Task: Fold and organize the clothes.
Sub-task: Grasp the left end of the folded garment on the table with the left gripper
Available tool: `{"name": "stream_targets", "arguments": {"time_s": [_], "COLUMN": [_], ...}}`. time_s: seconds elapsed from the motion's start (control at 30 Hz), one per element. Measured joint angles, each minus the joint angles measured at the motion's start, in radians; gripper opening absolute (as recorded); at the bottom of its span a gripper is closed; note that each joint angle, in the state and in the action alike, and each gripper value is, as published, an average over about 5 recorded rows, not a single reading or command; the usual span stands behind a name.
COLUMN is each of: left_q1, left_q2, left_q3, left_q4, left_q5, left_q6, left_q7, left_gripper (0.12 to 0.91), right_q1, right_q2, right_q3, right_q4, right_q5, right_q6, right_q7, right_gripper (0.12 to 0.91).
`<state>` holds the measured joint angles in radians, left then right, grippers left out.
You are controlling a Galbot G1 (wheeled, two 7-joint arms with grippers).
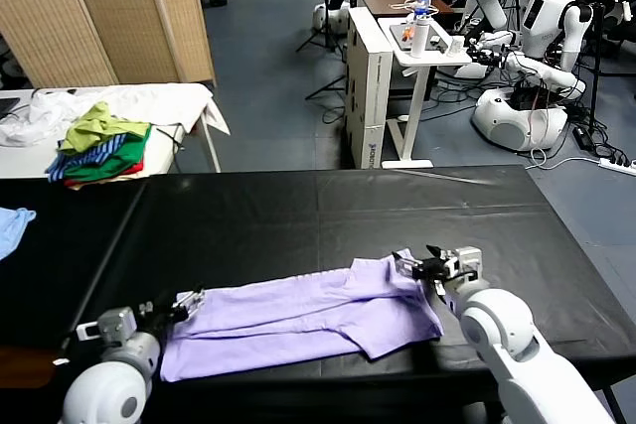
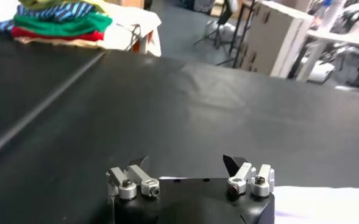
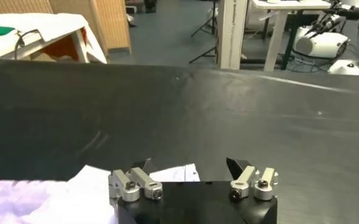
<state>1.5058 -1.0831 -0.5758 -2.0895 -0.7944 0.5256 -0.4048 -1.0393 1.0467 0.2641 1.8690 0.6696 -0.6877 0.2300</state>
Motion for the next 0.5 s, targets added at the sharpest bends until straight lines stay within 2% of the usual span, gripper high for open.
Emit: {"name": "stream_targets", "arguments": {"time_s": [0.13, 0.2, 0.27, 0.4, 0.5], "left_q1": [0.005, 0.005, 0.004, -0.001, -0.006], "left_q2": [-0.005, -0.007, -0.009, -0.013, -0.016], "left_q3": [0.001, 0.002, 0.005, 0.011, 0.016], "left_q4": [0.001, 0.002, 0.002, 0.003, 0.009], "left_q5": [0.002, 0.003, 0.003, 0.004, 0.01], "left_q6": [0.0, 0.001, 0.003, 0.005, 0.008], "left_q7": [0.0, 0.0, 0.0, 0.0, 0.003], "left_gripper": [0.892, 0.835, 0.726, 0.48, 0.29], "right_q1": [0.01, 0.01, 0.007, -0.006, -0.02], "right_q2": [0.015, 0.02, 0.023, 0.025, 0.027], "right_q3": [-0.006, -0.007, -0.006, -0.002, 0.005], "right_q4": [-0.025, -0.03, -0.03, -0.027, -0.019], "right_q5": [-0.009, -0.011, -0.014, -0.027, -0.047], "right_q6": [0.007, 0.008, 0.011, 0.019, 0.025], "right_q7": [-0.001, -0.002, -0.003, -0.005, -0.001], "right_gripper": [0.709, 0.64, 0.547, 0.291, 0.166]}}
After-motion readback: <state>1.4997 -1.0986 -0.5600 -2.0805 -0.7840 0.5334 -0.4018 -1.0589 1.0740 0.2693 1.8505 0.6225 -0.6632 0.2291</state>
